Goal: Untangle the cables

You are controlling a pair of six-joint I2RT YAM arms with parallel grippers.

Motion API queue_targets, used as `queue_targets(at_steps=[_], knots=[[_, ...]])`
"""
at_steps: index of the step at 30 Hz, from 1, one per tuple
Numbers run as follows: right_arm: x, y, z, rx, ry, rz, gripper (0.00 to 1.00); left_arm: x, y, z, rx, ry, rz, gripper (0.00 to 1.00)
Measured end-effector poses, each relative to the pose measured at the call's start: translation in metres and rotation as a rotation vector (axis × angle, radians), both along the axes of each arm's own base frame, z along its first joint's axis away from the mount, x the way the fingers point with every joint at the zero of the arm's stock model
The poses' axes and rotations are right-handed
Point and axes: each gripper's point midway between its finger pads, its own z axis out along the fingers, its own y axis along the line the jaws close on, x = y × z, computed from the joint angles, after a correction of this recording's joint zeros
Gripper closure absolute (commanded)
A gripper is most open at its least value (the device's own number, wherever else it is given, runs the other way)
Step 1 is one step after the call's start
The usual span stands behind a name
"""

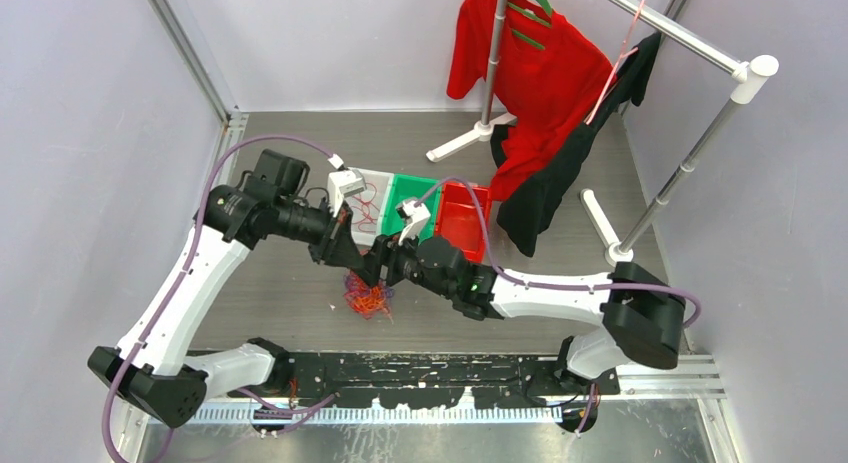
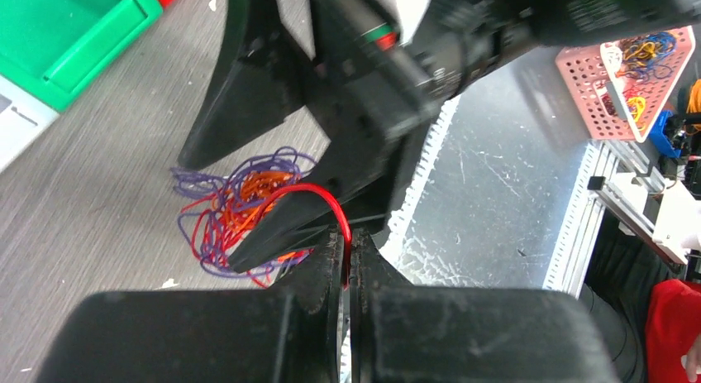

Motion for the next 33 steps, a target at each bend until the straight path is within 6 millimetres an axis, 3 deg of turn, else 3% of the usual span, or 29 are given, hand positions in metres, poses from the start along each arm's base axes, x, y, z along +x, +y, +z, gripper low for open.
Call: queue_targets(at_steps=[6, 11, 20, 26, 33], knots=[[0.003, 0.015, -0.016, 0.033, 0.047, -0.001, 0.31, 0.000, -0.008, 0.025, -0.059, -0.031, -0.027, 1.00], [0.005, 0.015, -0.033, 0.030, 0.072, -0.018, 0.32, 0.004, -0.017, 0.051, -0.111, -0.061, -0.042, 1.00], [0.016, -0.014, -0.071, -0.027, 0.068, -0.141, 0.34, 0.007, -0.022, 0.098, -0.179, -0.156, -0.046, 1.00], [0.017, -0.035, -0.106, -0.105, 0.082, -0.196, 0.35, 0.003, -0.019, 0.147, -0.239, -0.297, -0.048, 1.00], [0.019, -0.037, -0.101, -0.058, 0.069, -0.216, 0.35, 0.001, -0.011, 0.197, -0.287, -0.458, -0.002, 1.00]])
